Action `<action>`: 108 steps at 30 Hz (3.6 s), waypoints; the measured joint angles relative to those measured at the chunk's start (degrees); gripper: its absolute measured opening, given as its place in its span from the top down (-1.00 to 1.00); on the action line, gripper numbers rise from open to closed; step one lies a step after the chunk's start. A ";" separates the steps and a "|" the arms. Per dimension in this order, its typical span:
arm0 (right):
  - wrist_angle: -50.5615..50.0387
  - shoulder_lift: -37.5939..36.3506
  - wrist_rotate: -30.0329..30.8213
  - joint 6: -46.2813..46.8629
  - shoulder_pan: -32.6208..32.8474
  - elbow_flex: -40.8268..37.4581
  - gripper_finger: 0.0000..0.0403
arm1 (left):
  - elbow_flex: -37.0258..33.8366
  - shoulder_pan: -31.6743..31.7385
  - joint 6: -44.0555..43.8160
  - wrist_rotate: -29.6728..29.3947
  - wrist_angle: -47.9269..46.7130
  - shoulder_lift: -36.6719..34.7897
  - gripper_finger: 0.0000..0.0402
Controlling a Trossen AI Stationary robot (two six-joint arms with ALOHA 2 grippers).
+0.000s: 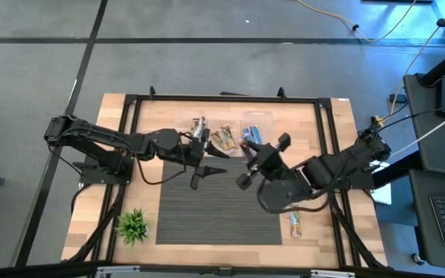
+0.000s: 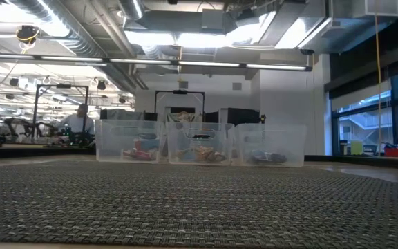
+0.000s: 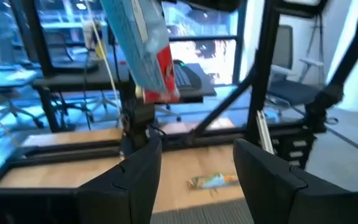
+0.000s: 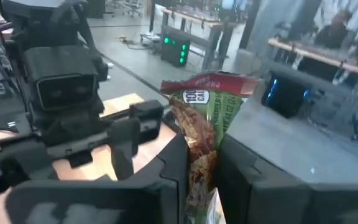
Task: Pick and place Granola Bars by type
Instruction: Put the red granola bar into the left transparent bin
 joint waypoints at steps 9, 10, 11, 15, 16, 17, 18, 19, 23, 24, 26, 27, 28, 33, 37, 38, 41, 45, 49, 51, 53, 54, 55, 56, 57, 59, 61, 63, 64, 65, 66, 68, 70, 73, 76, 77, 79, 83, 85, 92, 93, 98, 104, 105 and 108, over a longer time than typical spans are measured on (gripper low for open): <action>23.56 1.05 -14.93 -23.51 -3.56 -0.07 0.66 | 0.00 -0.44 -4.42 -1.15 -0.03 0.04 0.03; 25.00 1.05 -16.96 -24.85 -4.02 -0.07 0.66 | 0.00 -0.44 -4.50 -1.14 -0.01 0.04 0.02; 26.14 1.05 -18.56 -26.17 -4.44 -0.07 0.66 | 0.00 -0.44 -4.62 -1.15 0.08 0.04 0.02; 28.47 1.18 -23.20 -28.50 -6.06 -0.07 0.67 | 0.00 -0.44 -4.67 -1.14 0.64 0.04 0.02; 28.79 1.30 -24.34 -28.70 -6.33 -0.07 0.67 | 0.00 -0.44 -4.98 -1.13 0.53 0.04 0.02; 29.09 1.42 -25.20 -28.85 -6.43 -0.09 0.68 | 0.00 -0.44 -5.75 -1.13 0.43 0.04 0.02; 29.54 1.65 -26.15 -28.90 -6.58 -0.09 0.68 | 0.00 -0.44 -6.63 -1.11 0.45 0.04 0.02; 30.15 1.87 -26.99 -28.95 -6.78 -0.09 0.67 | 0.00 -0.44 -7.24 -0.99 0.48 0.04 0.02; 30.28 2.44 -27.22 -28.99 -6.74 -0.09 0.66 | 0.00 -0.51 -7.55 -0.90 2.55 0.03 0.03; 30.38 2.57 -27.08 -28.97 -6.74 -0.09 0.65 | 0.00 -0.66 -7.54 -0.89 3.49 0.02 0.03; 30.34 2.78 -26.86 -29.47 -6.74 -0.09 0.65 | 0.00 -0.95 -7.51 -0.42 4.95 0.02 0.04; 30.36 2.94 -26.85 -29.94 -6.74 -0.09 0.65 | -0.02 -0.99 -7.40 0.29 5.68 0.02 0.05; 30.69 3.09 -26.70 -30.05 -6.74 -0.07 0.65 | -0.04 -0.99 -6.99 1.25 6.38 -0.10 0.05; 30.30 3.25 -26.57 -30.07 -6.77 -0.07 0.65 | -0.07 -0.97 -6.97 6.08 7.33 -1.12 0.04; 30.15 3.29 -26.46 -30.35 -6.74 -0.07 0.65 | -0.07 -0.99 -7.16 7.25 7.60 -1.67 0.04; 30.17 3.32 -26.43 -30.45 -6.75 -0.07 0.65 | -0.06 -0.99 -7.72 7.27 7.69 -1.75 0.04; 30.17 3.32 -26.43 -30.53 -6.77 -0.07 0.65 | -0.06 -0.99 -10.94 7.28 7.58 -1.82 0.04; 30.13 3.32 -26.45 -30.96 -6.77 -0.07 0.65 | -0.04 -0.92 -13.53 7.10 6.66 -1.83 0.03; 30.10 3.32 -26.48 -33.26 -6.74 -0.07 0.65 | -0.04 -0.92 -13.69 7.01 6.05 -1.84 0.03; 30.05 3.32 -26.50 -33.11 -6.74 -0.07 0.65 | -0.04 -0.92 -13.87 7.03 6.04 -1.81 0.02; 29.38 3.32 -26.50 -33.15 -6.74 -0.07 0.65 | -0.04 -0.92 -14.88 7.39 6.02 -1.83 0.02; 28.99 3.32 -26.52 -33.23 -6.74 -0.07 0.65 | -0.04 -0.90 -15.38 8.36 6.00 -1.81 0.02; 28.70 3.32 -26.63 -33.24 -6.73 -0.07 0.65 | -0.04 -0.90 -15.65 9.62 6.02 -1.84 0.03; 28.70 3.32 -26.77 -33.24 -6.72 -0.07 0.65 | -0.04 -0.87 -15.69 10.76 6.02 -1.83 0.03; 28.70 3.32 -26.78 -33.24 -6.70 -0.07 0.65 | -0.04 -0.86 -15.71 11.72 6.01 -1.83 0.03; 28.73 3.32 -26.83 -33.26 -6.66 -0.07 0.65 | -0.04 -0.88 -15.95 12.83 6.06 -1.82 0.03; 28.75 3.32 -26.83 -33.08 -6.67 -0.07 0.65 | -0.04 -0.88 -16.13 12.77 6.30 -1.83 0.03; 28.81 3.32 -26.76 -32.73 -6.72 -0.07 0.65 | -0.04 -0.68 -16.11 12.40 6.86 -1.81 0.03; 28.84 3.32 -26.74 -32.08 -6.72 -0.07 0.65 | -0.04 -0.36 -16.09 12.44 7.20 -1.82 0.03; 28.81 3.32 -26.75 -31.69 -6.72 -0.07 0.65 | -0.04 -0.05 -16.09 12.57 7.31 -1.81 0.03; 28.75 3.32 -26.93 -31.58 -6.72 -0.07 0.65 | -0.04 0.27 -16.11 12.63 7.31 -1.83 0.03; 28.65 3.32 -27.84 -31.58 -6.72 -0.07 0.65 | -0.04 0.88 -16.11 12.62 7.33 -1.82 0.04; 28.66 3.32 -28.68 -31.54 -6.61 -0.07 0.65 | -0.02 1.55 -16.11 12.62 7.38 -1.82 0.04; 28.62 3.32 -29.06 -31.47 -6.52 -0.07 0.65 | 0.00 2.47 -16.11 12.60 7.36 -1.83 0.04; 28.00 3.32 -29.06 -30.37 -6.48 -0.07 0.65 | 0.00 3.04 -15.42 12.88 7.35 -1.81 0.04; 27.57 3.32 -29.07 -29.85 -6.50 -0.07 0.65 | 0.00 3.14 -14.79 12.89 7.36 -1.81 0.05; 26.45 3.32 -29.08 -28.77 -6.50 -0.08 0.65 | 0.00 3.23 -13.71 12.91 7.35 -1.82 0.08; 25.64 3.32 -29.08 -28.76 -6.53 -0.09 0.65 | 0.00 3.23 -12.58 12.92 7.32 -1.82 0.18; 25.65 3.32 -29.08 -28.80 -6.53 -0.09 0.65 | 0.00 3.23 -12.04 12.93 7.31 -1.81 0.24; 24.70 3.32 -29.08 -29.74 -6.53 -0.09 0.64 | 0.00 4.20 -12.00 12.99 6.54 -1.82 0.42; 24.60 3.32 -29.08 -29.03 -6.54 -0.09 0.62 | 0.00 4.51 -12.00 13.06 6.18 -1.83 0.44; 24.28 3.32 -27.99 -27.25 -6.53 -0.09 0.40 | 0.07 5.89 -12.00 13.12 4.53 -1.88 0.46; 19.67 2.87 -21.73 -25.23 -6.49 0.16 -0.01 | 0.07 7.73 -12.20 12.47 1.32 -1.84 0.46; 19.12 2.76 -20.19 -24.74 -6.36 0.45 -0.07 | 0.07 8.23 -12.21 12.30 0.18 -1.84 0.46; 14.57 2.03 -17.34 -21.44 -5.80 1.90 -0.20 | 0.07 9.96 -12.22 10.24 -4.16 -1.84 0.47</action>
